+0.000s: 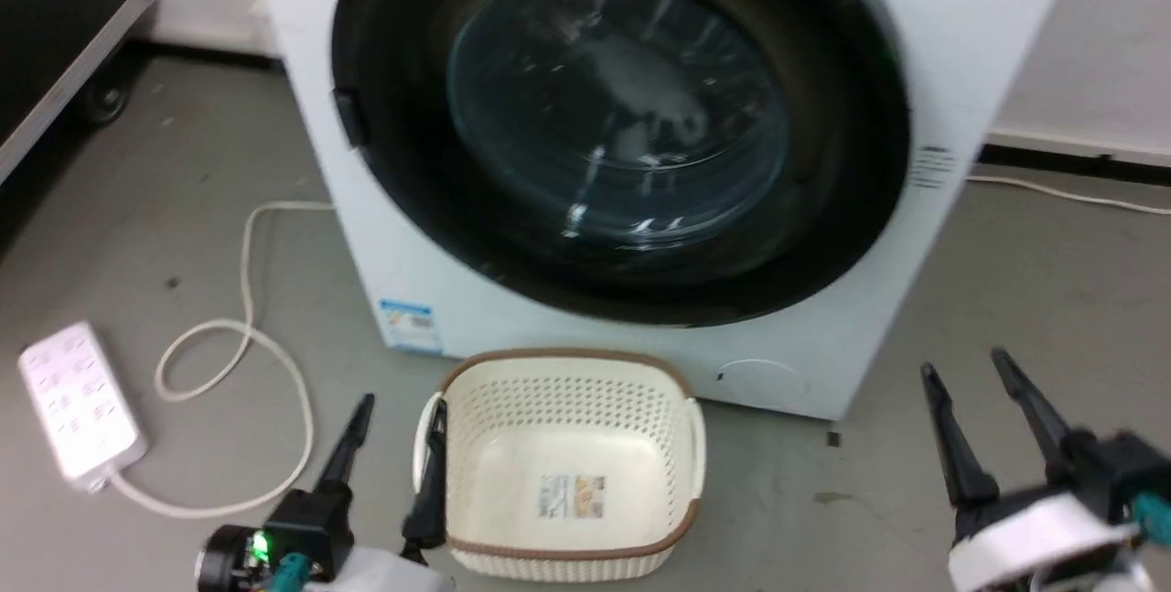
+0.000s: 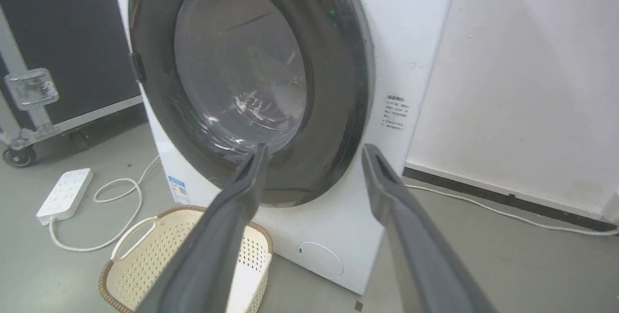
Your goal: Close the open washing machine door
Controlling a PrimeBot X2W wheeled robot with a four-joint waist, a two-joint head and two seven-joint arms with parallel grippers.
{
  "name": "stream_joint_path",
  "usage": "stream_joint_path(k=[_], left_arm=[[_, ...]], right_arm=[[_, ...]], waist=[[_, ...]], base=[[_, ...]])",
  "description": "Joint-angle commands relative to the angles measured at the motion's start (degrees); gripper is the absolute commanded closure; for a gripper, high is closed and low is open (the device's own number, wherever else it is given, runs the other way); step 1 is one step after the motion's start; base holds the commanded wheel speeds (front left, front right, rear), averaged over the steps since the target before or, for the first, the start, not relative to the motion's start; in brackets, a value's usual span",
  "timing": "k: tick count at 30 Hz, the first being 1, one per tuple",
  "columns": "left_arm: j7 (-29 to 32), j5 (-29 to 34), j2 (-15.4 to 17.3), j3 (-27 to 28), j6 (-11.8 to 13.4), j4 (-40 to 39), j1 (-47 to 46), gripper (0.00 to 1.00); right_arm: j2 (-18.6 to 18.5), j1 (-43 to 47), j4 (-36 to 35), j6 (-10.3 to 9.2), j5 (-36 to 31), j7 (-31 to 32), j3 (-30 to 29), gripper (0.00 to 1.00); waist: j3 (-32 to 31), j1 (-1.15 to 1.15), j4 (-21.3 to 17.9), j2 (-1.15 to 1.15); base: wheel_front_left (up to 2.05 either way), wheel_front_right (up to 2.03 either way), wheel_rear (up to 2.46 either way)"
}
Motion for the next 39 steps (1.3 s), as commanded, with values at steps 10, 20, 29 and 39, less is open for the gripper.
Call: stream_joint_path(k=[10,20,29,39], left_arm=[[-0.25,1.13,-0.16,-0.17,-1.17,1.58,2.88,0.0],[0.31,0.01,-0.6,0.19,-2.27,1.17,2.53,1.0],[1.84,0.91,-0.86,1.06,-1.95,0.47,2.26,1.0],[3.24,1.73,-1.1,1.85,-1.66,-0.17,2.02,1.0]], right_arm=[[8.92,9.51,-7.15,-0.05,-5.37,-0.49,-4.73,0.0],[8.82,9.56,-7.29,-0.01,-5.33,0.0,-4.6,1.0],[8.85,9.13,-7.72,-0.02,-5.63,1.53,-4.24,1.0],[8.89,8.74,-8.11,-0.02,-5.91,2.94,-3.92,1.0]], waist=[[-2.46,0.02,-3.93,0.0],[-2.54,0.02,-4.28,0.0],[-2.29,0.02,-4.24,0.0],[-2.06,0.02,-4.19,0.0]], base=[[0.0,0.0,0.0],[0.0,0.0,0.0],[0.0,0.0,0.0],[0.0,0.0,0.0]])
